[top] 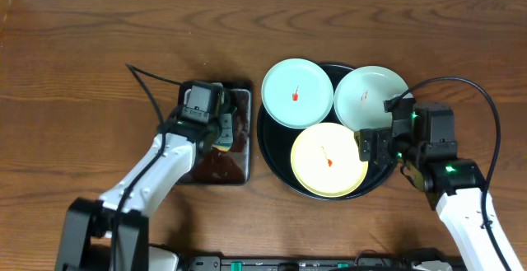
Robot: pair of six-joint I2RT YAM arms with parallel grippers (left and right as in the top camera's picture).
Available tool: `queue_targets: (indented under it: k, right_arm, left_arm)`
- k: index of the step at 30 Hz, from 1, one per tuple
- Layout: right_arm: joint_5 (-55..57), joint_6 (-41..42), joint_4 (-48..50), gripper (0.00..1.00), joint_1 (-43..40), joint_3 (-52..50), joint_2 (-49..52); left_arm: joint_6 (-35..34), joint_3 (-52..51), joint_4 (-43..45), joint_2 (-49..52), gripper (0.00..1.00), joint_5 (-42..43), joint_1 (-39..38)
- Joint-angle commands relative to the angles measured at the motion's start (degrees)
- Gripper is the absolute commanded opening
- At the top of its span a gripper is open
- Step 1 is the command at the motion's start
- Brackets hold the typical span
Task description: Clean dirty plates on tray and stack at the side
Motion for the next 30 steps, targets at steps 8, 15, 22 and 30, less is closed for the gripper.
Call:
queue_targets:
  k: [8, 15, 22, 30]
  right_arm:
    - [-0.6, 0.5, -0.8, 0.99, -0.4, 1.1, 4.1]
    - [-0.6, 0.5, -0.7, 0.99, -0.4, 1.1, 9.4]
    - [-2.7, 0.5, 0.2, 0.89, -0.4, 1.1, 14.4]
    - [-2.8, 0.6, 2.0, 0.65, -0.4, 1.1, 20.9]
  left_arm:
    - [-1.4, -0.2, 0.1, 4.4, 0.08, 1.2, 0.1]
    - [-1.4, 0.3, -0.6, 1.2, 0.07, 4.7, 0.7]
    - [-2.9, 0.3, -0.7, -2.0, 0.07, 10.1, 3.5]
    - [-7.3, 0.1, -0.9, -0.4, 0.07, 12.1, 2.7]
